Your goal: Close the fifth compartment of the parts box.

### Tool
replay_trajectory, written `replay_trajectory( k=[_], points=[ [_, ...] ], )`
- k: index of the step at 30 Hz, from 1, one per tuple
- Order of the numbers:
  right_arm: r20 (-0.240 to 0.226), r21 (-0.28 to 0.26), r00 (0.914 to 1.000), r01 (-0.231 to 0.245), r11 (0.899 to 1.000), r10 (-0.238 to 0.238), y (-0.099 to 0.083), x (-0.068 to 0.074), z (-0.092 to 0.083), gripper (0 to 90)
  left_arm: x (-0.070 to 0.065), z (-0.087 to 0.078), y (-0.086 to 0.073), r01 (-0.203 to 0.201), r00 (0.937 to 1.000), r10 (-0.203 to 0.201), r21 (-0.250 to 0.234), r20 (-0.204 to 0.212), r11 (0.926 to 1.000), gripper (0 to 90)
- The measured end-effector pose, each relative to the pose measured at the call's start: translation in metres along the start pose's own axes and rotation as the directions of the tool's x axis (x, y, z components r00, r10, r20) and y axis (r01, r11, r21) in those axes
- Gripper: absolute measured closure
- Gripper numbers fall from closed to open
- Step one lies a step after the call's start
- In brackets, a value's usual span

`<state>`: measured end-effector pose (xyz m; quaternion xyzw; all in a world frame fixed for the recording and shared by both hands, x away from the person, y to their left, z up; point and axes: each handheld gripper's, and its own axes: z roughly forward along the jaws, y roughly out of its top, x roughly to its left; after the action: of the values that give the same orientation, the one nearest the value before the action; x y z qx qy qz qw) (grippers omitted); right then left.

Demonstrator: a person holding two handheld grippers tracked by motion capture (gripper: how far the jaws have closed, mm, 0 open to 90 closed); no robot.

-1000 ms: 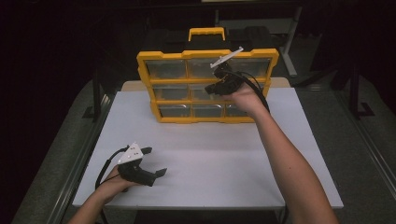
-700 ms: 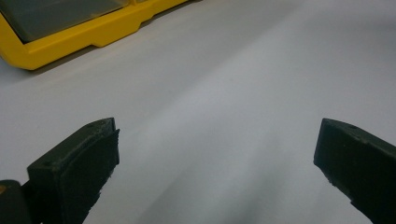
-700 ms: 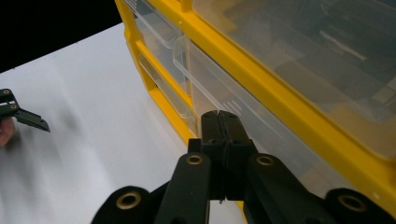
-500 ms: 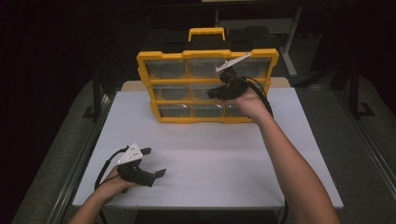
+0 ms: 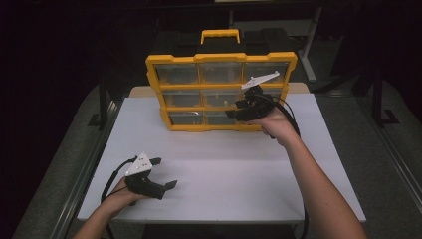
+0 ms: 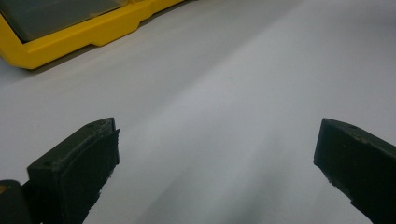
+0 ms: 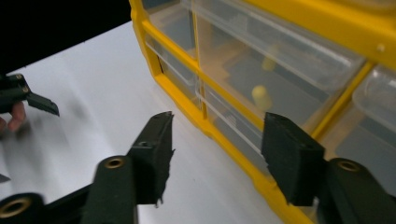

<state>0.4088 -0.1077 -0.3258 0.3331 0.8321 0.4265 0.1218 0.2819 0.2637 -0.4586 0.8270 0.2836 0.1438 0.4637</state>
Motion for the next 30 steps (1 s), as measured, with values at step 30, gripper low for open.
replay_trajectory(
  k=[30],
  points=[
    [0.015, 0.015, 0.9999, 0.001, 1.000, -0.002, -0.097, 0.020, 0.002, 1.8, -0.002, 0.001, 0.000, -0.007, 0.9999, 0.007, 0.004, 0.011, 1.0000, 0.0]
  ],
)
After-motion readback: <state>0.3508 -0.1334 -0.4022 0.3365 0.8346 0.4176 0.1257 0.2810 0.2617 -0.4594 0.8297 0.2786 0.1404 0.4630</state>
